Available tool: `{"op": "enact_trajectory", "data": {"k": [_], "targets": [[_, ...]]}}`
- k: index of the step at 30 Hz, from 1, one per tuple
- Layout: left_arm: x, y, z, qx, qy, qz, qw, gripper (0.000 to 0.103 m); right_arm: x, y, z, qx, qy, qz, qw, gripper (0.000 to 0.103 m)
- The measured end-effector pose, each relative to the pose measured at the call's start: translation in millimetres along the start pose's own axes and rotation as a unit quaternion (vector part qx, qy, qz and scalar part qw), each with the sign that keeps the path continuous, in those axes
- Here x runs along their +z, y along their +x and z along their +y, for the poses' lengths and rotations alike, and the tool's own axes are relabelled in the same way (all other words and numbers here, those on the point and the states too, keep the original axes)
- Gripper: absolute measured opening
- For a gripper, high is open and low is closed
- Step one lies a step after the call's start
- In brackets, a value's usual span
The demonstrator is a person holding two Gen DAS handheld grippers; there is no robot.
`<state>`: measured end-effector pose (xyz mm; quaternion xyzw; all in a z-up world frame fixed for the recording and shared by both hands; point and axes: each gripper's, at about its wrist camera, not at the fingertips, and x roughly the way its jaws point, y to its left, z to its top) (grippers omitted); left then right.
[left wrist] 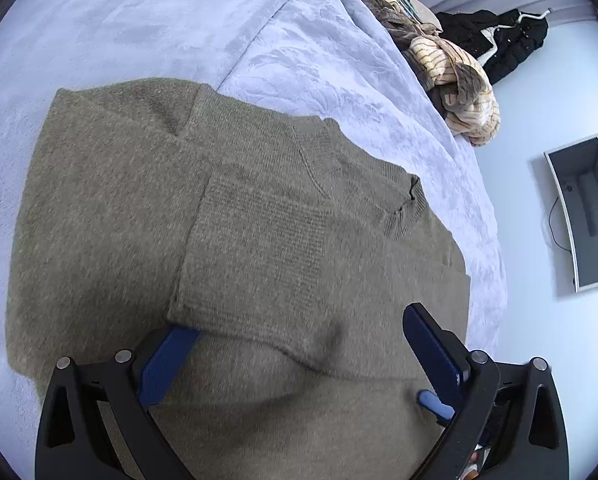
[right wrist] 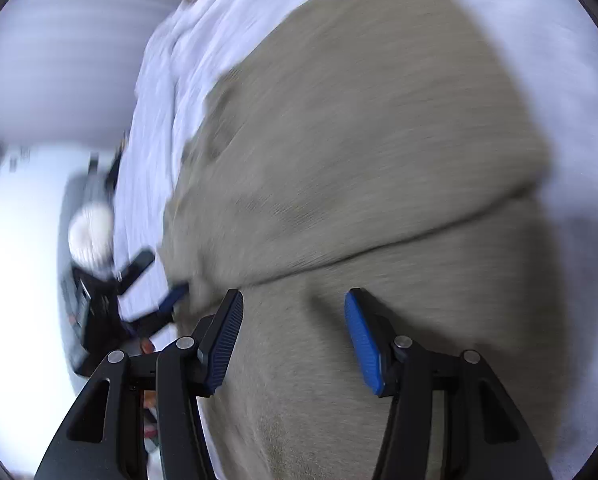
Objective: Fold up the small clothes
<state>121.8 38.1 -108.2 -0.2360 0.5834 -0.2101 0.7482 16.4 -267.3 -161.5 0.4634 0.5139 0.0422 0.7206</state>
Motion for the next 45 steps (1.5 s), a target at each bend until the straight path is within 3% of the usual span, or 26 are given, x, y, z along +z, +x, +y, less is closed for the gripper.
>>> {"op": "enact_trajectory", "data": {"k": [2, 4, 6, 7, 11, 12, 13, 14, 18, 21, 25, 29, 32, 34, 36, 41, 45], "targets": [[5, 4, -1, 0.005, -0.007, -0.003, 1.0000, 0.101, 1, -19, -24, 0.010, 0.052, -0.040, 0.998, 0.057], [8, 5, -4, 0.016, -0.006, -0.003, 0.9999, 0.075, 1, -27, -41, 0.032, 0.104, -0.071, 0.991, 0.058], [12, 10, -4, 0.029, -0.001, 0.016, 0.9995, 0.011, 0, -20, -49, 0.068, 0.150, -0.091, 0.982, 0.060], [13, 10, -2, 0.023, -0.006, 0.022, 0.9995, 0.007, 0, -18, -56, 0.086, 0.170, -0.099, 0.977, 0.060], [13, -10, -1, -0.013, -0.010, 0.000, 0.9999, 0.007, 5, -25, -71, 0.113, 0.195, -0.122, 0.967, 0.060], [11, -15, -2, -0.011, -0.005, -0.004, 0.9999, 0.007, 6, -33, -75, 0.116, 0.198, -0.127, 0.965, 0.056], [9, -20, -4, -0.012, 0.000, -0.008, 0.9999, 0.007, 8, -45, -83, 0.121, 0.196, -0.134, 0.964, 0.020], [7, -24, -4, -0.015, 0.004, -0.009, 0.9998, 0.007, 13, -57, -82, 0.121, 0.184, -0.138, 0.966, 0.005], [-4, -24, -5, -0.002, 0.033, 0.000, 0.9995, 0.007, 31, -89, -71, 0.091, 0.109, -0.149, 0.979, 0.006], [-16, -8, -6, 0.035, 0.059, 0.013, 0.9976, 0.007, 43, -89, -63, 0.037, 0.059, -0.127, 0.989, 0.006], [-26, -3, 2, 0.065, 0.059, 0.020, 0.9959, 0.010, 37, -79, -84, -0.009, 0.046, -0.098, 0.994, 0.006], [-25, -17, 14, 0.086, 0.050, 0.013, 0.9950, 0.011, 27, -86, -95, -0.010, 0.050, -0.088, 0.995, 0.006], [-22, -26, 18, 0.111, 0.057, 0.010, 0.9922, 0.011, 21, -95, -83, -0.030, 0.022, -0.067, 0.997, 0.018], [-21, -35, 16, 0.132, 0.065, 0.000, 0.9891, 0.011, 19, -106, -71, -0.036, -0.011, -0.066, 0.997, 0.040], [-20, -43, 17, 0.138, 0.070, -0.010, 0.9879, 0.011, 23, -123, -62, -0.032, -0.033, -0.085, 0.995, 0.053], [-18, -51, 16, 0.154, 0.073, -0.021, 0.9852, 0.011, 63, -125, -75, -0.031, 0.000, -0.104, 0.994, 0.054], [-20, -53, 14, 0.159, 0.071, -0.022, 0.9846, 0.011, 94, -87, -93, -0.021, 0.042, -0.063, 0.997, 0.053]]}}
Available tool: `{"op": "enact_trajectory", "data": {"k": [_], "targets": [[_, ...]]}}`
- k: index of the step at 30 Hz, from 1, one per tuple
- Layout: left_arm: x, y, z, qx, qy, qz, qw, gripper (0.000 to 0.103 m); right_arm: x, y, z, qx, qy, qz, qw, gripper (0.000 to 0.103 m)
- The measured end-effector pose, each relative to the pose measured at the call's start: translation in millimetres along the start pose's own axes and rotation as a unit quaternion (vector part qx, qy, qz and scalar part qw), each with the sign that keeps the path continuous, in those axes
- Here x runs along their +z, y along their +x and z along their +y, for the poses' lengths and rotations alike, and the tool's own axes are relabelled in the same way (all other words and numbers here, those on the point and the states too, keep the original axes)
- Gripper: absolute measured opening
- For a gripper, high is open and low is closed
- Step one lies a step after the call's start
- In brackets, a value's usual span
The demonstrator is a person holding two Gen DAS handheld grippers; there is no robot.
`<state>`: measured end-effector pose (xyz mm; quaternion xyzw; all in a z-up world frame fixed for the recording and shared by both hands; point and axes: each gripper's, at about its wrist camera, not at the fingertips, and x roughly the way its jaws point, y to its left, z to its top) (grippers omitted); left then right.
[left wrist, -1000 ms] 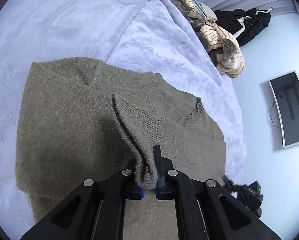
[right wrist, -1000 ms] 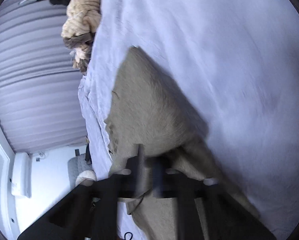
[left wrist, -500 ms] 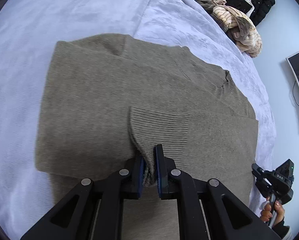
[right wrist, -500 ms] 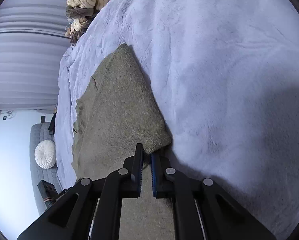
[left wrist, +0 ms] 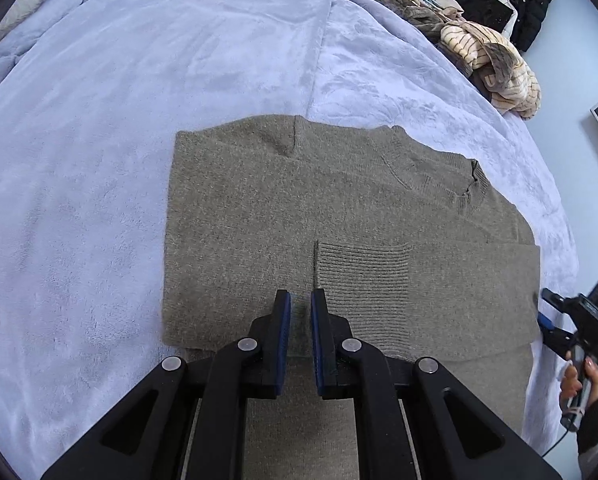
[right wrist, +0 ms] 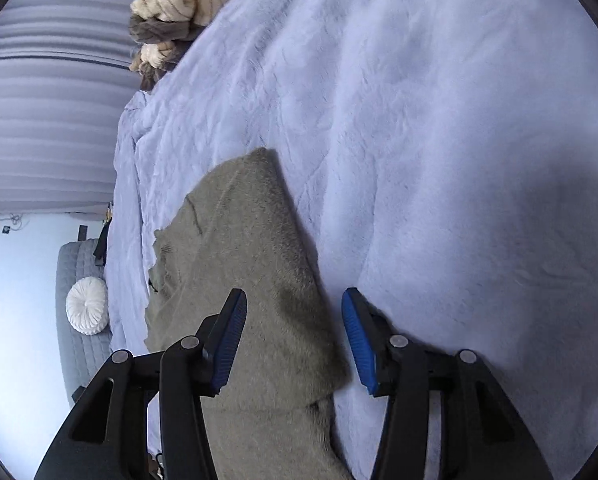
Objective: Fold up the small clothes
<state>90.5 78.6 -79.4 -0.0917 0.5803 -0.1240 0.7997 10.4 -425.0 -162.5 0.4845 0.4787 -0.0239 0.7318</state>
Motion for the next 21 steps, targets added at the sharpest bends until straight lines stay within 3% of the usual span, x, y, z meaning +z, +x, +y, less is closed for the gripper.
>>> {"op": "enact_trajectory", "data": {"k": [2, 3, 6, 10, 14, 18, 21], "targets": [[-1, 1, -1, -0.004, 0.002, 0.005, 1.0000, 0.011, 3, 12, 8, -0.020, -0.016, 0.015, 1.000, 0.016], [-1, 2, -2, -0.008, 0.003, 0.007, 0.9999, 0.011, 2, 14, 15, -0.033, -0.035, 0.022, 0.999, 0.008], [1, 6, -11, -0.019, 0.011, 0.007, 0.9997, 0.011, -5, 2, 43, -0.090, -0.114, -0.005, 0.989, 0.008], [5, 8, -20, -0.012, 0.017, 0.001, 0.9998, 0.011, -2, 6, 39, -0.152, -0.130, -0.004, 0.980, 0.008], [6, 0, -24, -0.002, 0.030, -0.009, 0.9995, 0.011, -4, 5, 38, -0.167, -0.127, -0.013, 0.978, 0.008], [5, -6, -31, 0.000, 0.061, -0.014, 0.9981, 0.011, -14, -16, 51, -0.206, -0.136, -0.044, 0.968, 0.011], [2, 5, -40, 0.013, 0.084, 0.000, 0.9964, 0.011, -27, -30, 60, -0.184, -0.145, -0.055, 0.971, 0.012]]}}
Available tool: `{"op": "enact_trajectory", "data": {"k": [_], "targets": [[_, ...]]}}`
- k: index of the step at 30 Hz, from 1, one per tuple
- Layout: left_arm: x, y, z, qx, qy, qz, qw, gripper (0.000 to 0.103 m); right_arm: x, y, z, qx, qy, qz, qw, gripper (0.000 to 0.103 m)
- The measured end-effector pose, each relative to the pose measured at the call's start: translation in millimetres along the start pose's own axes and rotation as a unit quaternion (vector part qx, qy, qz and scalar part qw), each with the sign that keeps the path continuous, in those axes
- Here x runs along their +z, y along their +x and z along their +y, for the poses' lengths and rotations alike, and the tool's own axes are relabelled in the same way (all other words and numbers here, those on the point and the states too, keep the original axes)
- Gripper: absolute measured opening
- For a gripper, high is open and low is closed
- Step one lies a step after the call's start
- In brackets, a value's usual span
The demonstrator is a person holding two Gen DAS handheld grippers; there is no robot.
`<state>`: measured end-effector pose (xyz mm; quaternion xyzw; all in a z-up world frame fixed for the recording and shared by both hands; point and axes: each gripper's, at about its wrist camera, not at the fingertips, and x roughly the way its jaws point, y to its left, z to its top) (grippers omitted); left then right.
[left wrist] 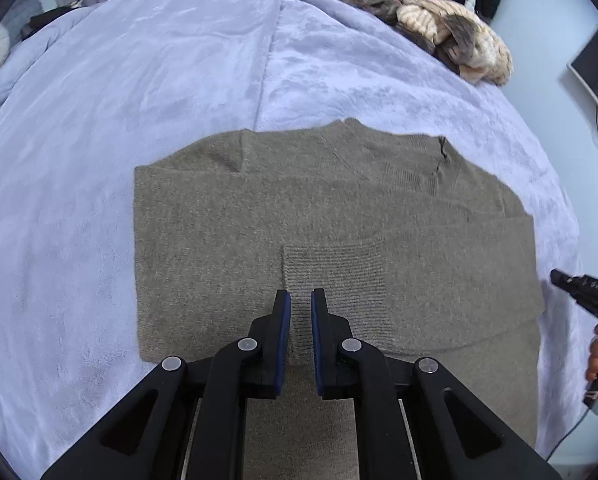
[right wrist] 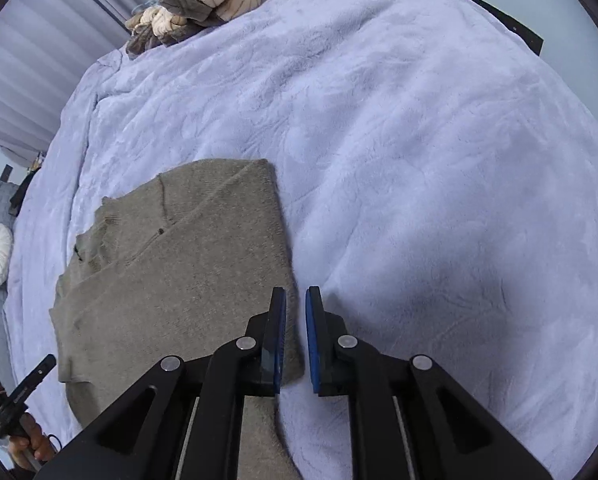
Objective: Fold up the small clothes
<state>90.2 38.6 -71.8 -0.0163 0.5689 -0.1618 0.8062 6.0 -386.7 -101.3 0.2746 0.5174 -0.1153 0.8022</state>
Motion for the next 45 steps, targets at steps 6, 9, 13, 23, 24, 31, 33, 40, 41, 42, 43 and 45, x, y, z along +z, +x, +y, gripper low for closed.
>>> {"op": "enact_trajectory", "data": {"k": [6, 9, 13, 23, 24, 31, 33, 40, 41, 42, 43, 45], "targets": [[-10, 33, -1, 0.050, -0.001, 0.029, 0.9983, 0.011, -25, 12, 34, 0.007, -0.058, 0.043, 0.997, 0.012], [-13, 32, 2, 0.045, 0.005, 0.025, 0.9987, 0.011, -35, 32, 36, -0.026, -0.075, 0.062, 0.995, 0.010], [-12, 23, 8, 0.040, -0.016, 0.027, 0.9987, 0.011, -37, 35, 29, -0.021, -0.060, 0.057, 0.996, 0.008], [1, 1, 17, 0.014, -0.045, -0.029, 0.9985, 0.103, -43, 33, 39, -0.037, -0.073, 0.067, 0.994, 0.013], [4, 4, 16, 0.011, -0.041, -0.022, 0.9988, 0.103, -43, 33, 40, -0.039, -0.074, 0.067, 0.994, 0.014], [23, 35, 9, 0.003, -0.042, 0.028, 0.9987, 0.028, -42, 33, 43, -0.044, -0.076, 0.068, 0.994, 0.014], [25, 33, 6, -0.003, -0.033, 0.023, 0.9992, 0.012, -42, 34, 44, -0.044, -0.077, 0.069, 0.994, 0.014], [31, 46, 12, 0.025, -0.009, 0.011, 0.9996, 0.006, -42, 34, 43, -0.048, -0.075, 0.065, 0.994, 0.014], [32, 45, 14, 0.037, -0.011, 0.007, 0.9992, 0.006, -42, 35, 42, -0.048, -0.073, 0.065, 0.994, 0.014], [33, 44, 15, 0.049, -0.014, 0.007, 0.9987, 0.006, -42, 34, 42, -0.050, -0.072, 0.065, 0.994, 0.014], [33, 42, 17, 0.051, -0.021, 0.009, 0.9984, 0.006, -42, 34, 43, -0.051, -0.073, 0.065, 0.994, 0.014], [31, 32, 18, 0.046, -0.026, 0.007, 0.9986, 0.006, -43, 30, 40, -0.049, -0.073, 0.065, 0.994, 0.014]]}}
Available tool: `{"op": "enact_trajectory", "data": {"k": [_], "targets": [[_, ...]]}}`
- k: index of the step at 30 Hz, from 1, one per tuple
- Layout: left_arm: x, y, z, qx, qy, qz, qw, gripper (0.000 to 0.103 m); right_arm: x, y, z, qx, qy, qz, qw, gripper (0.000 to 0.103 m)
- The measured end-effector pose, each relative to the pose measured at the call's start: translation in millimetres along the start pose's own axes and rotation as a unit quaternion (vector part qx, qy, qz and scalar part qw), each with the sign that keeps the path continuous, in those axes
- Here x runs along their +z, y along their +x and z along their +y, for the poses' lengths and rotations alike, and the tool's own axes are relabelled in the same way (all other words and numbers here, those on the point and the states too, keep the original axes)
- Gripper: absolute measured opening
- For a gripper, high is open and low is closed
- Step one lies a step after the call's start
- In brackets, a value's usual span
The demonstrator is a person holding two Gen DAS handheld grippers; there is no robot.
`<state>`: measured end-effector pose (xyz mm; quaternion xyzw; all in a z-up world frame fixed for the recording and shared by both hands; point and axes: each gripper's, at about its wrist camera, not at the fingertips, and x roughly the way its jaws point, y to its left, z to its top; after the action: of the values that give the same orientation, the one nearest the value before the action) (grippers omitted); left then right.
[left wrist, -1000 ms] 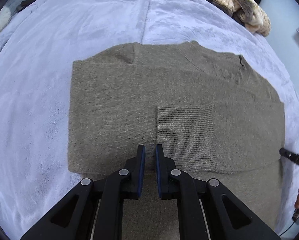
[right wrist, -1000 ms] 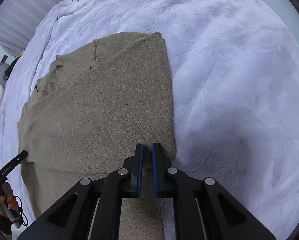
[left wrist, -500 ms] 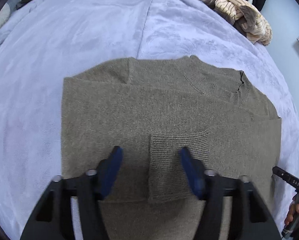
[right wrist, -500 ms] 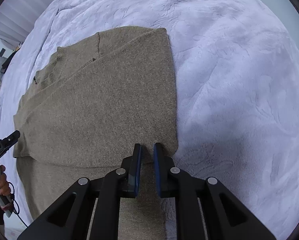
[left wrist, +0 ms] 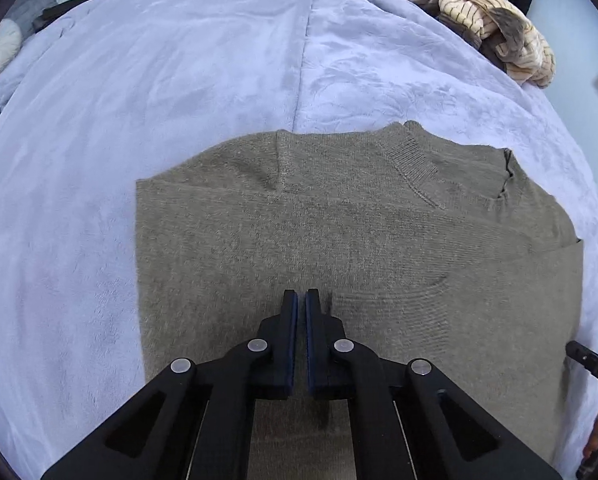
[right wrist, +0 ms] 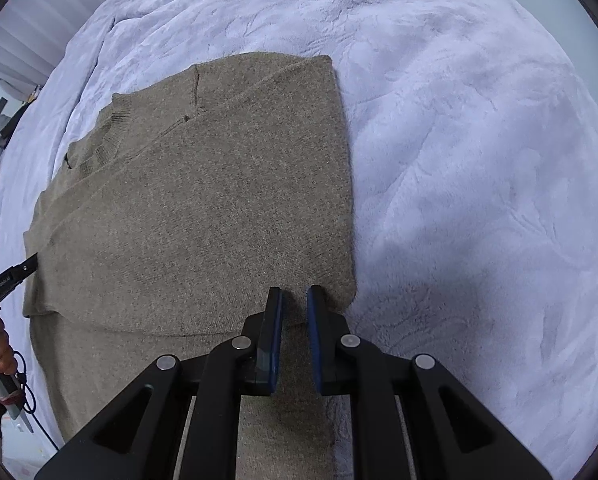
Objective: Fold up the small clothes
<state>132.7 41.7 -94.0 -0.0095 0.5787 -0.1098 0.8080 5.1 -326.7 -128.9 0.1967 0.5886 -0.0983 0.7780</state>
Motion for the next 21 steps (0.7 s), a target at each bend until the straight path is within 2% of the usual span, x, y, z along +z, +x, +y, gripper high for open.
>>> {"op": "enact_trajectory", "data": {"k": [6, 11, 15, 18, 21], "targets": [[-12, -24, 0, -0.010, 0.014, -0.011, 0.9998, 0.006, -1, -15, -1, 0.007, 0.009, -0.014, 1.000, 0.014], [-21, -24, -8, -0.008, 0.024, -0.002, 0.9997, 0.006, 2, -21, 8, 0.010, 0.006, -0.027, 1.000, 0.014], [-32, -4, -13, 0.008, 0.030, 0.029, 0.9991, 0.006, 2, -10, 12, 0.006, -0.002, -0.007, 1.000, 0.014], [-39, -1, -11, 0.009, 0.023, 0.029, 0.9993, 0.006, 1, 3, 8, 0.006, 0.008, 0.009, 1.000, 0.014], [-39, -4, -11, 0.009, 0.022, 0.032, 0.9992, 0.006, 0, 0, 2, 0.018, 0.028, 0.005, 0.999, 0.014]]}}
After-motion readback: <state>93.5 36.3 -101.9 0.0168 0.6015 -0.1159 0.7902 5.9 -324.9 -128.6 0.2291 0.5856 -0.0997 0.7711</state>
